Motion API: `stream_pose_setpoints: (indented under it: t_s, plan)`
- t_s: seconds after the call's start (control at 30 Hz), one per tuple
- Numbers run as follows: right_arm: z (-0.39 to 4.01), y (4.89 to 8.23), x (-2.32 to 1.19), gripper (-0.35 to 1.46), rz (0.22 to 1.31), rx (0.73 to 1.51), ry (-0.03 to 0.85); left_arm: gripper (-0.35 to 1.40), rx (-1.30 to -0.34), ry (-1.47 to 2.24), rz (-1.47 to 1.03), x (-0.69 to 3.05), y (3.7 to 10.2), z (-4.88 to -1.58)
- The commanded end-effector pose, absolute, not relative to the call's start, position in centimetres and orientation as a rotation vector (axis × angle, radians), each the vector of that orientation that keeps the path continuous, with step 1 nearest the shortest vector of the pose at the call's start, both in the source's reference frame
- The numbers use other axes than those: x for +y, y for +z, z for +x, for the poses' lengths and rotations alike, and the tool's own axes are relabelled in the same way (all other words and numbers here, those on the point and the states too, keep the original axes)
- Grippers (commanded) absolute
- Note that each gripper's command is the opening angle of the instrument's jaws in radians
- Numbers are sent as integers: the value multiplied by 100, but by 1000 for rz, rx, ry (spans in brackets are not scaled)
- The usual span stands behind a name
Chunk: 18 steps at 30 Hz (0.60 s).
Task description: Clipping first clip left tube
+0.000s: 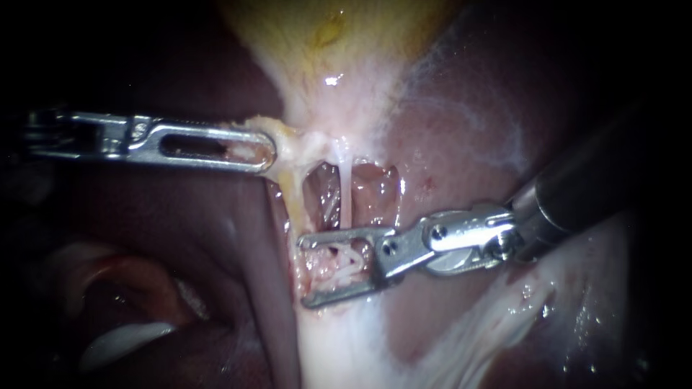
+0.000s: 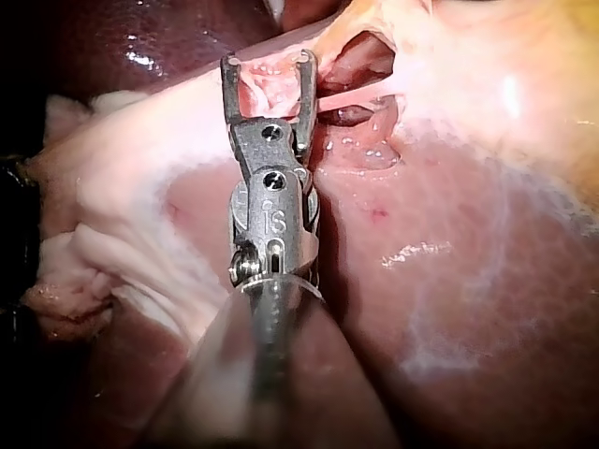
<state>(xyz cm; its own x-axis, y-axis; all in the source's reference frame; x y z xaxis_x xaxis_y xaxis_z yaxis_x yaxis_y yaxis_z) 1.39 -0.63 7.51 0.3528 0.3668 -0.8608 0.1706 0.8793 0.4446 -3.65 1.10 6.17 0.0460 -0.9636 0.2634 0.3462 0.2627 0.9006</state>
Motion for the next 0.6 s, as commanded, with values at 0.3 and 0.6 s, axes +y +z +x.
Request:
stream_pose_setpoints:
  t_s: [0.3, 0.6]
  plan:
    - [126, 756, -52, 50, 501, 1215, 146, -35, -1063, -1160, 753, 110, 617, -365]
    - [121, 760, -48, 50, 495, 1212, 152, -35, -1063, -1161, 753, 109, 616, -366]
